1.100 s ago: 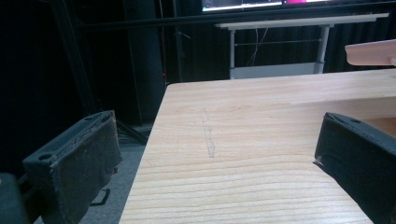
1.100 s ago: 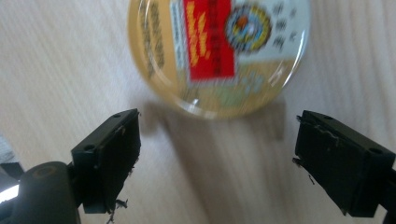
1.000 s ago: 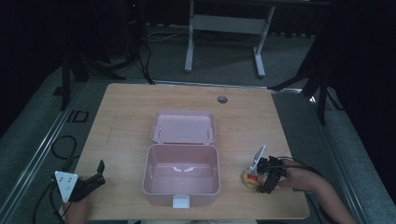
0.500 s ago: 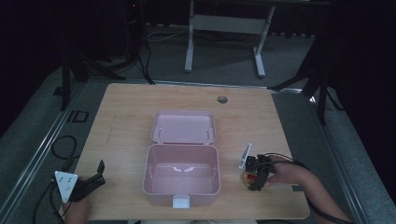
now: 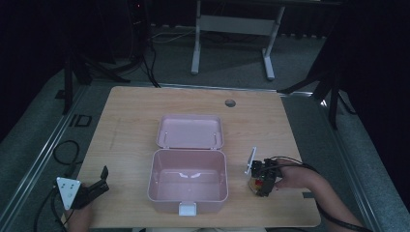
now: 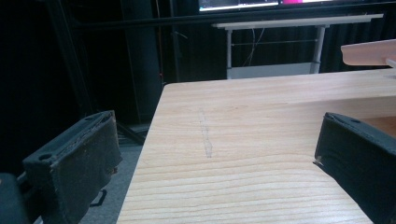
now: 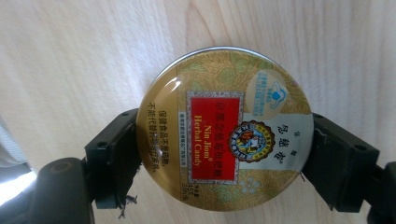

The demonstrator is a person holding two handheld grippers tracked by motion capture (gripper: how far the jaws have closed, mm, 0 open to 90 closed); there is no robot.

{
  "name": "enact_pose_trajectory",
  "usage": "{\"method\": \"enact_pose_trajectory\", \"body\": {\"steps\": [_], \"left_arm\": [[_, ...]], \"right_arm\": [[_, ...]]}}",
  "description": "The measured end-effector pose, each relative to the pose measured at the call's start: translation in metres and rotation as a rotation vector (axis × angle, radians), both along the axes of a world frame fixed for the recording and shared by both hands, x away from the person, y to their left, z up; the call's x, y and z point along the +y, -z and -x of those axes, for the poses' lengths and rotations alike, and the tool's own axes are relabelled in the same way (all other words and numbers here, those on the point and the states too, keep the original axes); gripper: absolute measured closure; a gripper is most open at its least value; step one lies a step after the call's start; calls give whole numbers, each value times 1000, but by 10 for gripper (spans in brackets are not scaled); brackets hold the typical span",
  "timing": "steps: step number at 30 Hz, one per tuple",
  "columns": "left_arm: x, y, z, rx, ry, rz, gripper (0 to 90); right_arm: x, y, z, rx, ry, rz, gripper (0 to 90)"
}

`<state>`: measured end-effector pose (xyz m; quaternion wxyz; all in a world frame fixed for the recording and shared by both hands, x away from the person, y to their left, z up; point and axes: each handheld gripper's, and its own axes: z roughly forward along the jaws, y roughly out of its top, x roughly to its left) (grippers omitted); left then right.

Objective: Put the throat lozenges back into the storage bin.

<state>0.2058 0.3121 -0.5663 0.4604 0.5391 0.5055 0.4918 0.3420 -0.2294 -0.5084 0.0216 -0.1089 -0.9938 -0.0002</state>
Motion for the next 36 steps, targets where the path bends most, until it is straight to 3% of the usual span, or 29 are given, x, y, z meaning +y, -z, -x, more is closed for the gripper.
{"method": "enact_pose_trajectory", "body": {"steps": [2,6,9,19,26,30,36], "left_arm": [[0,0,0,0,0,-2,4],[0,0,0,2,1,-1,4],[0,0,0,1,0,0,4],[0,0,0,3,-3,-2,4],[0,0,0,1,-1,3,4],[0,0,0,4,0,0,4],[0,0,0,3,1,1,4]], "right_arm": [[2,-7,2,4,-5,-13,198],[7,-17,5,0,-10,5,198],[10,-22,7,21,-9,1,198],[21,-64,18,14,-7,-30,198],[30,-91,23,-25,-24,-49,198],[39,-108,26,-72,-51,-63,198],[54,-124,30,-84,-82,-96,198]]}}
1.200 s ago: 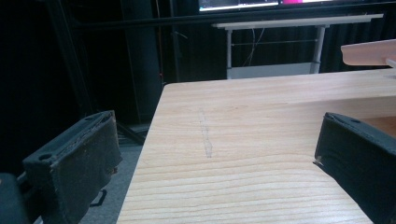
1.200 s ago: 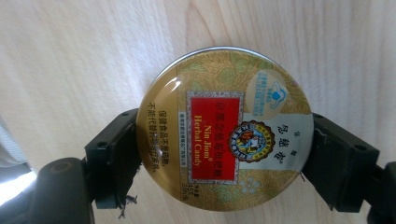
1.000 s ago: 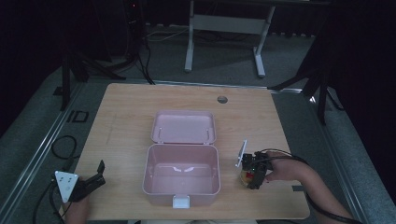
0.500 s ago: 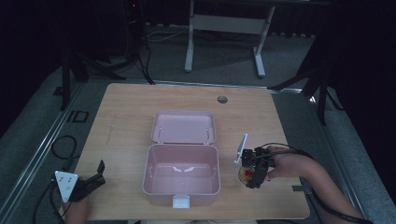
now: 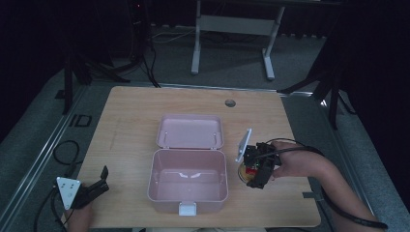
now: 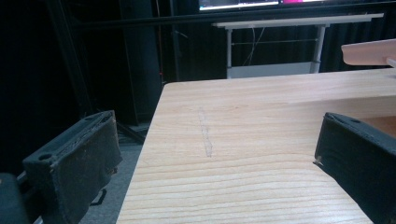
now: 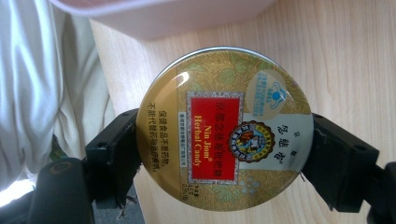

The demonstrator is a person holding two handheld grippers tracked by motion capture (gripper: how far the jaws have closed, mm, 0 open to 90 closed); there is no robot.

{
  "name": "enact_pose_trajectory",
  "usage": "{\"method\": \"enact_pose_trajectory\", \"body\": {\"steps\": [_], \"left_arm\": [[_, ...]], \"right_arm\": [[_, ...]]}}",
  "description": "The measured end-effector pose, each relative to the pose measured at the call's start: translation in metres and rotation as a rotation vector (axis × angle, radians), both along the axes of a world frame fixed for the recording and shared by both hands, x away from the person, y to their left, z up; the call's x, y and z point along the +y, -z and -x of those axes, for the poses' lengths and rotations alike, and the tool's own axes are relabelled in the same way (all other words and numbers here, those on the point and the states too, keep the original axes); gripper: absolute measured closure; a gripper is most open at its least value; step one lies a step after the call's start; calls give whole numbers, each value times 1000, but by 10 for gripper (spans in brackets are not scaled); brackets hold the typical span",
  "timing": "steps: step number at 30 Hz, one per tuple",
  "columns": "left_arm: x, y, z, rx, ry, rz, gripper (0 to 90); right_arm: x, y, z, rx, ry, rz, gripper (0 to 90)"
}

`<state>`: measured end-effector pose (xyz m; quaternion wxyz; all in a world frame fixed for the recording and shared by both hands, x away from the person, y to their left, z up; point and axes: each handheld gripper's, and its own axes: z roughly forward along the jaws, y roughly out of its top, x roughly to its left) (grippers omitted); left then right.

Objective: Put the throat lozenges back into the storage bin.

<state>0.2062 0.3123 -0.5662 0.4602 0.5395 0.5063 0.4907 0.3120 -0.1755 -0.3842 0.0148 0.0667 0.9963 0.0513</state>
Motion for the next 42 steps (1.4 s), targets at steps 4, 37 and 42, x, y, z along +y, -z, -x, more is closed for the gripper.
{"method": "enact_pose_trajectory", "body": {"steps": [4,37,42], "left_arm": [[0,0,0,1,0,0,4],[1,0,1,-8,5,4,4],[1,0,0,-5,9,-1,4]], "right_arm": [[13,-6,4,3,-31,-1,198],[115,42,4,52,-186,83,198],[118,56,4,63,-203,103,198]]}}
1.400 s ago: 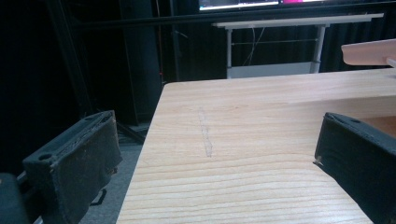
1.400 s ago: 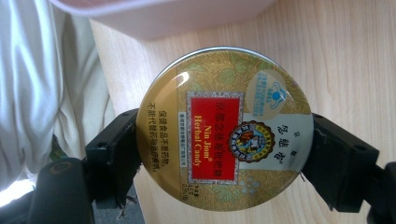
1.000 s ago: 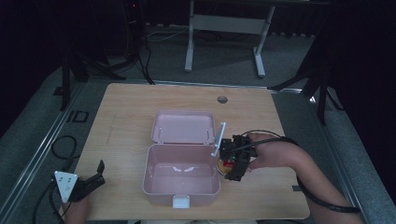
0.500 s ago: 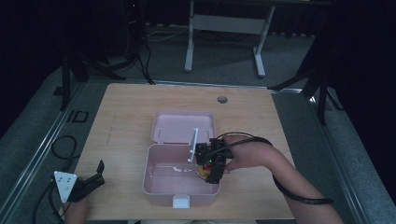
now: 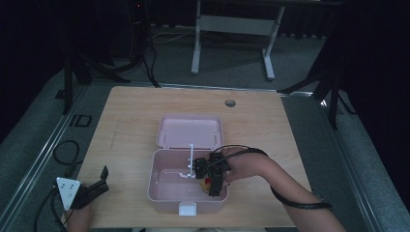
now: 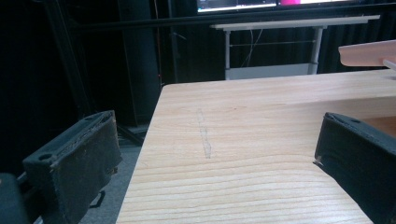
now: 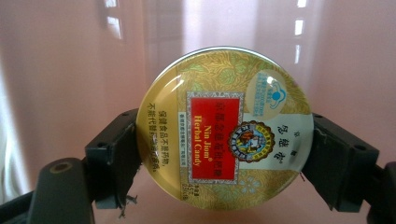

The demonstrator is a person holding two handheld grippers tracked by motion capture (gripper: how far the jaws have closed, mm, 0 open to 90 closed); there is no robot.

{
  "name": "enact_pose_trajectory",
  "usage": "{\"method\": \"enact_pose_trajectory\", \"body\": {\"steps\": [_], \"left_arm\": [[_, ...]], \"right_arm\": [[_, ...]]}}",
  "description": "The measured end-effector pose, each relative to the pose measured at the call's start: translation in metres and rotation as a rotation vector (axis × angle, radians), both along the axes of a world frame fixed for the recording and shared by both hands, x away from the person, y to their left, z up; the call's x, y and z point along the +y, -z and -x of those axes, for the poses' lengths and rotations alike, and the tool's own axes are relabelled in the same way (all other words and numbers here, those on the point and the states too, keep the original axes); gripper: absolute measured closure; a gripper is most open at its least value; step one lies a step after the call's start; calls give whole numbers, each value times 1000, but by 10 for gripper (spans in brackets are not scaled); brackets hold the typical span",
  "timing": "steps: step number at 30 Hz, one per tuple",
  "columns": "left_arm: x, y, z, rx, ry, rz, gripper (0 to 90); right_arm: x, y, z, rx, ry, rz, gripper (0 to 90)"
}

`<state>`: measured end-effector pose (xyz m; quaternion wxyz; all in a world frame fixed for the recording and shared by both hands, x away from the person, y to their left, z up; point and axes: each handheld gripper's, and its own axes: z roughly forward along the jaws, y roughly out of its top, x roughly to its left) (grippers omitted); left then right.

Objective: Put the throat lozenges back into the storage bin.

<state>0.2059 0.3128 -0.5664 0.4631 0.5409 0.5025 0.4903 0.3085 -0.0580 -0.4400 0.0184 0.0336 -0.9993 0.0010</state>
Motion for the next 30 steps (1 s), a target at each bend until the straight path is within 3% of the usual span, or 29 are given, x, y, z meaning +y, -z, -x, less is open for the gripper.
{"method": "enact_pose_trajectory", "body": {"steps": [7,11,16,30], "left_arm": [[0,0,0,0,0,-3,4],[0,0,0,-1,1,-4,4],[0,0,0,-1,2,-4,4],[0,0,0,-4,2,-3,4]], "right_arm": [[7,12,1,12,-38,7,199],[12,25,1,28,-68,52,198],[14,37,-1,32,-42,103,198],[17,46,-1,49,-47,159,196]]}}
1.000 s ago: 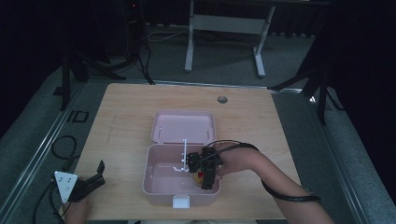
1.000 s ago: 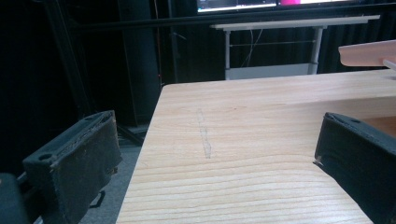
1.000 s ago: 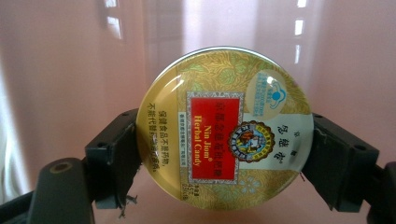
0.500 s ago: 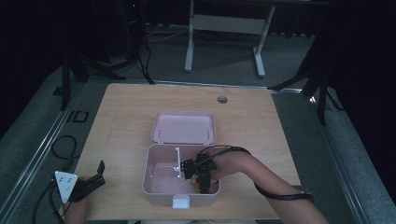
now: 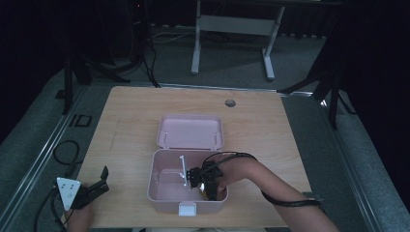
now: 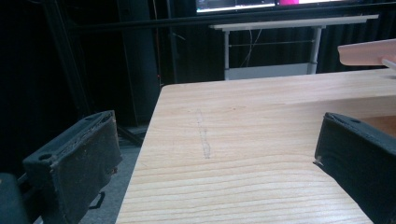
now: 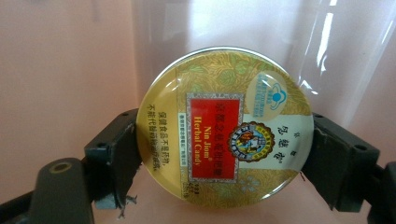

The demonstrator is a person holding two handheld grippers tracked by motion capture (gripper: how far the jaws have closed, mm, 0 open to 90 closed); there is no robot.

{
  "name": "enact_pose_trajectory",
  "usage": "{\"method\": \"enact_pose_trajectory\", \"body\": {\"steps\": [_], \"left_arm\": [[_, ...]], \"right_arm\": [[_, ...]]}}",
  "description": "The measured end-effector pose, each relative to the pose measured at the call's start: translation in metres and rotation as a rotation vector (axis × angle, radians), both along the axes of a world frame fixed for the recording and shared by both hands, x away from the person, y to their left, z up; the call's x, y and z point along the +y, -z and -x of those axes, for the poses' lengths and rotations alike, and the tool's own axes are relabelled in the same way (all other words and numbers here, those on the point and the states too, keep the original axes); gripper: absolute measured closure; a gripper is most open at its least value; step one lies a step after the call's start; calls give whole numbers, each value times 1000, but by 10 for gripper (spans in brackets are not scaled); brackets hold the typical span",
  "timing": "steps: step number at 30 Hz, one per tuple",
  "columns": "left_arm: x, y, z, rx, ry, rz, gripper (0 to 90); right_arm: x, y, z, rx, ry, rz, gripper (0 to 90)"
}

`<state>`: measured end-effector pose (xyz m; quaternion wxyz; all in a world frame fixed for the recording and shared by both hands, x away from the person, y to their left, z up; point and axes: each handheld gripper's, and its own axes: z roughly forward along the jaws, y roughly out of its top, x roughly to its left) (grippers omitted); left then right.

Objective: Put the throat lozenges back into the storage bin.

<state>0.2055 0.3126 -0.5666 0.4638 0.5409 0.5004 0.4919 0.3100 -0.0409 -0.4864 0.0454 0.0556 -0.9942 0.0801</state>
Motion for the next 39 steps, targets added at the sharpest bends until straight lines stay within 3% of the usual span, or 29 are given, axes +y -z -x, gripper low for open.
{"method": "enact_pose_trajectory", "body": {"steps": [5,12,17,22,28,32,35,39], "left_arm": [[0,0,0,2,-2,-1,4],[0,0,0,2,0,0,4],[0,0,0,3,-2,-1,4],[0,0,0,4,-2,1,4],[0,0,0,1,-5,3,4],[0,0,0,0,-4,1,4],[0,0,0,-1,-5,4,4],[0,0,0,2,-5,1,4]], "right_arm": [[1,4,-1,-11,10,8,182],[-1,-1,-2,-11,37,-24,134],[-5,-19,-3,-14,39,-79,133],[-16,-46,-4,-20,51,-167,131],[-47,-78,-7,-34,76,-275,131],[-73,-94,-12,-73,116,-361,130],[-88,-97,-16,-97,142,-390,129],[-110,-89,-21,-107,172,-397,130]]}}
